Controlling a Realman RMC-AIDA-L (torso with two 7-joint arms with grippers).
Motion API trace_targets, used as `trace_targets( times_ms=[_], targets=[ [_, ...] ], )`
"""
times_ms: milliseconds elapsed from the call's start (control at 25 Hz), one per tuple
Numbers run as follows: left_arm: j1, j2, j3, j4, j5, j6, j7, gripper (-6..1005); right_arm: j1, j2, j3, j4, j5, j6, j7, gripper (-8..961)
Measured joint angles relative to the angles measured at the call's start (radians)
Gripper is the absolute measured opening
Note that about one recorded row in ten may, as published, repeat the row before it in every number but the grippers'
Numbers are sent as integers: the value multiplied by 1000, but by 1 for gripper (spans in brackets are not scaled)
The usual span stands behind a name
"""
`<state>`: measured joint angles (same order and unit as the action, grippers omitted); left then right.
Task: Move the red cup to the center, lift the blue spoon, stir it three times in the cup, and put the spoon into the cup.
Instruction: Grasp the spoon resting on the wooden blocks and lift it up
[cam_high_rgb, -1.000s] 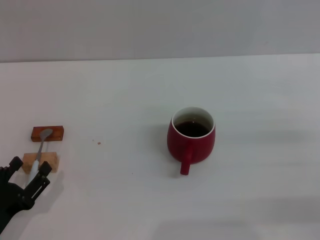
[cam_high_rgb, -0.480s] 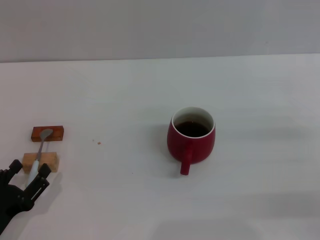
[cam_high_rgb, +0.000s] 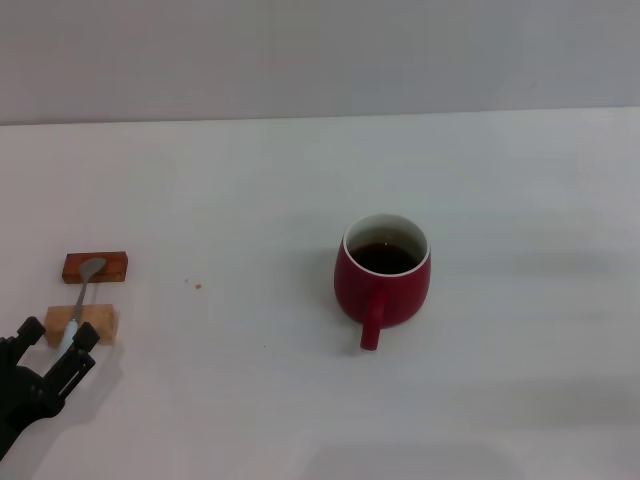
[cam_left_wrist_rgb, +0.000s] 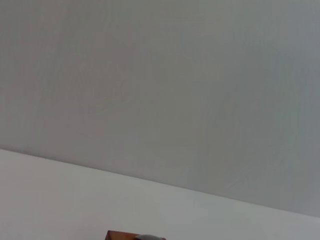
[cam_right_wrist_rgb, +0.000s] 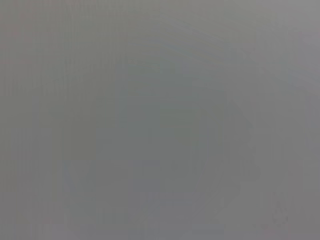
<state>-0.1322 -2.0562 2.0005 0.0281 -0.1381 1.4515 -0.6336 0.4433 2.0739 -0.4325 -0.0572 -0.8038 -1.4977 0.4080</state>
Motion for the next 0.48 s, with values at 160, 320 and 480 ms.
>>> trace_targets(
  times_ms=[160,320,480],
  targets=[
    [-4,4,1,-1,0,7,-10,810,2,0,0,-2,0,11,0,468],
    [-3,5,4,-2,0,8,-11,810,2,0,0,-4,0,18,0,468],
    [-1,5,10,-13,0,8,-8,810,3,0,0,-4,0,18,0,468]
  ],
)
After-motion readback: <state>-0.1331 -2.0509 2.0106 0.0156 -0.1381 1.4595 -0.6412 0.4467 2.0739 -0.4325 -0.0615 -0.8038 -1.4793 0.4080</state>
